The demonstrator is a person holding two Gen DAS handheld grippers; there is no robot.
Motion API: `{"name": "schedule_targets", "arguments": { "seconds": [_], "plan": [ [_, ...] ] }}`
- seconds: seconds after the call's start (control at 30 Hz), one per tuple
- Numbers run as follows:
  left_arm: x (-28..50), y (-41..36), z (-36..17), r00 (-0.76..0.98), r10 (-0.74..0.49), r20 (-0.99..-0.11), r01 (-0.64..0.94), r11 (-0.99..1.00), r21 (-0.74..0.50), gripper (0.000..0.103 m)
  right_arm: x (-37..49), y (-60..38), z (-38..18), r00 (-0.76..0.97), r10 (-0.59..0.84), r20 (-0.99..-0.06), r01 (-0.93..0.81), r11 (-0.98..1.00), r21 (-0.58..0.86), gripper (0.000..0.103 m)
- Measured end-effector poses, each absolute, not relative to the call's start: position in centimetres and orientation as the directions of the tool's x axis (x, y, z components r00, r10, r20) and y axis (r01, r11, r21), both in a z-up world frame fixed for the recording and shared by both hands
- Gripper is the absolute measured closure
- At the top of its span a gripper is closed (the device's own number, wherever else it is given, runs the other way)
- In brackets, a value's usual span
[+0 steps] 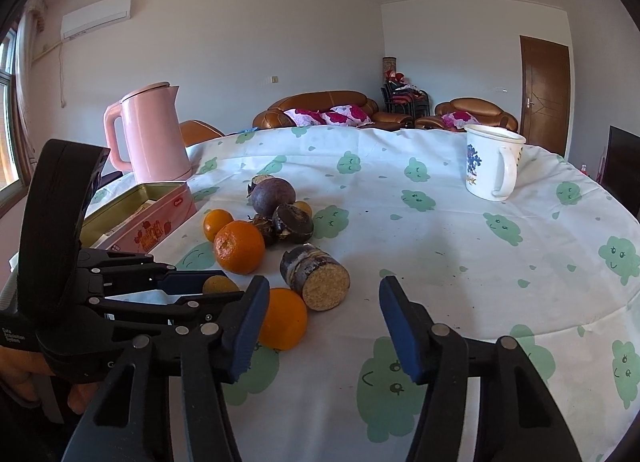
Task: Organize fruits
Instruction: 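Grasp the small brown-yellow fruit with the left tool while the right tool grasps an orange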
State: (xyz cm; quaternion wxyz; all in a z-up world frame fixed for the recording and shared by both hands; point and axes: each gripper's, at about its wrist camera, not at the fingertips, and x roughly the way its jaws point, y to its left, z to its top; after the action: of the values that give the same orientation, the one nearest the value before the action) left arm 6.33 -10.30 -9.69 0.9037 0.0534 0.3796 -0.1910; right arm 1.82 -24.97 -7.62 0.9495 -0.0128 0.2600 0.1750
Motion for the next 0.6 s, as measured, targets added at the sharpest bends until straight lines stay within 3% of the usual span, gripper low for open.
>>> {"name": "schedule_targets", "arguments": {
  "seconds": [0.2,0.57,0.6],
  "plan": [
    [6.0,-7.4,-9.1,0.691,-0.279,-0.667,0.329,0.943,-0.054,0.073,2.2,-22.6,-7.9,0.774,0.336,-0.537,-0.378,0.925,0.033,0.045],
    [5.8,-5.9,-8.8,0.716,-0.296,-0.632,0.311,0.946,-0.091,0.073,3.7,-20.8,-9.8,0.694,0.271,-0.667,-0.381,0.924,-0.021,0.056],
    [5.8,-6.0,-8.8,0.718,-0.293,-0.631,0.313,0.946,-0.084,0.073,3.9,-20.7,-9.9,0.689,0.271,-0.672,-0.383,0.923,-0.021,0.061]
  ]
}}
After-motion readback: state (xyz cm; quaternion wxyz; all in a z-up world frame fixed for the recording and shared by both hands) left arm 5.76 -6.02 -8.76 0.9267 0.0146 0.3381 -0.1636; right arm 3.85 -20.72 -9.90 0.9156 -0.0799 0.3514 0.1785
